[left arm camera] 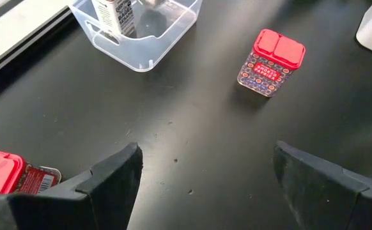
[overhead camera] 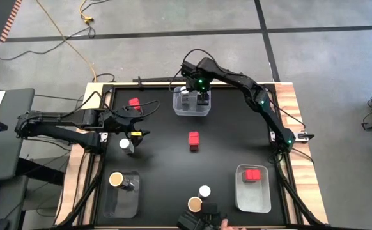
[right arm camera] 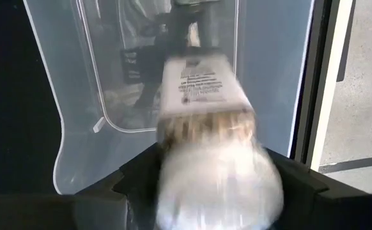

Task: Sort spices by type
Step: Put the top right white spice bottle into the transparent bin

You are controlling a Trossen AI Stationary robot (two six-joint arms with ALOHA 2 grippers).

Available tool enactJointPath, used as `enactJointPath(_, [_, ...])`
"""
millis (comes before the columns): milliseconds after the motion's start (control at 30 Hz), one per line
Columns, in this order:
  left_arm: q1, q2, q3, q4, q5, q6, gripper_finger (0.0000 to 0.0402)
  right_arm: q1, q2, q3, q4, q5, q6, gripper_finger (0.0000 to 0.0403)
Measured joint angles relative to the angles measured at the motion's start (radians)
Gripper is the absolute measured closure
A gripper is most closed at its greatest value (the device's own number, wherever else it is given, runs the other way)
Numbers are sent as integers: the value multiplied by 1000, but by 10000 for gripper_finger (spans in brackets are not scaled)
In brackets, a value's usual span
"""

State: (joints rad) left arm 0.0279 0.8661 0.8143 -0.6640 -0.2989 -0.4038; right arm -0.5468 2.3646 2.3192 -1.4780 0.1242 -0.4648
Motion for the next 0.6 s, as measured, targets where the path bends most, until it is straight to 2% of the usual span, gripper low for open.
enactJointPath(600, [0, 0, 0, 0, 0, 0, 68, -7, -38, 0, 29, 0, 2, 142])
